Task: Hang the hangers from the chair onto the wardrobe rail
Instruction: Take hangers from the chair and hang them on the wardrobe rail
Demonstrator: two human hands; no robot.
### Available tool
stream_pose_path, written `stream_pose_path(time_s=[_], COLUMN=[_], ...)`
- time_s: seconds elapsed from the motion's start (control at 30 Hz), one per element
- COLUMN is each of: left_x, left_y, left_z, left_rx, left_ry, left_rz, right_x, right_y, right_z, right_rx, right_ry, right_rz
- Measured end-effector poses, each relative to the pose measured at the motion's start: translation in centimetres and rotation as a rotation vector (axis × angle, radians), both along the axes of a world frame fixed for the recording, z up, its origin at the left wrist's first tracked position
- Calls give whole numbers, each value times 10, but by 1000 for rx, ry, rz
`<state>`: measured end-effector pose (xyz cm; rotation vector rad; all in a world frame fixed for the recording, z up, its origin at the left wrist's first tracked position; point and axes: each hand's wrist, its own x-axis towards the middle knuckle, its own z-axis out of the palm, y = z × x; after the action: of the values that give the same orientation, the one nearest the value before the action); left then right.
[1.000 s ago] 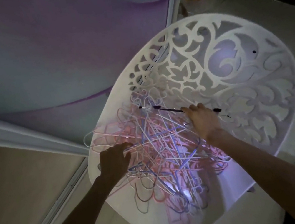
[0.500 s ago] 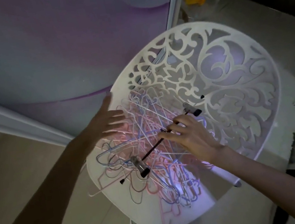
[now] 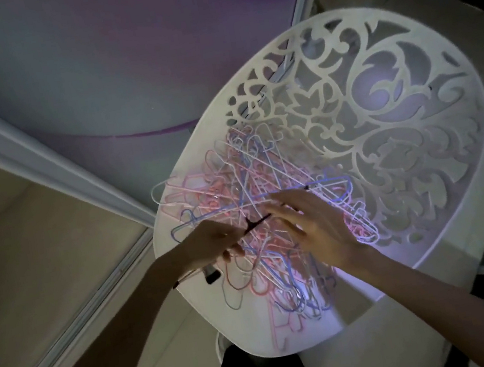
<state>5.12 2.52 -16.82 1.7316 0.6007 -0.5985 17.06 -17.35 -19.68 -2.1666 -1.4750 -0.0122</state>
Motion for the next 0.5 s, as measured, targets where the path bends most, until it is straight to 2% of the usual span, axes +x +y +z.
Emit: stream_pose_path(time_s=[0.07,0.1,0.17,0.2,0.23,0.33,0.43,0.5], left_x=[-9,-13,-19,-21,-23,-28,-36,-43], left_y=[14,19,25,25,24,23,25,26], left_z=[-1,1,5,7,10,11,7,3], left_rx=[140,218,399,489,563,639,622,604], left_ry=[-44,-71,-124,-144,-154,-150,-137,-131], left_rz=[12,27,105,163,229,366,380,384], right_x=[1,3,5,2,-3,-9,-8,-12], right_y=[-4,-3,-1,3,8,21,20,12], right_z=[4,4,-9,-17,-25,-38,-35,-35], right_rx=[-32,-168,-579,-770,-876,-849,-746,-700], right_ry=[54,115,213,222,172,-10,5,-111], right_rz=[-130,-159,-130,-83,-49,-109,-166,-191])
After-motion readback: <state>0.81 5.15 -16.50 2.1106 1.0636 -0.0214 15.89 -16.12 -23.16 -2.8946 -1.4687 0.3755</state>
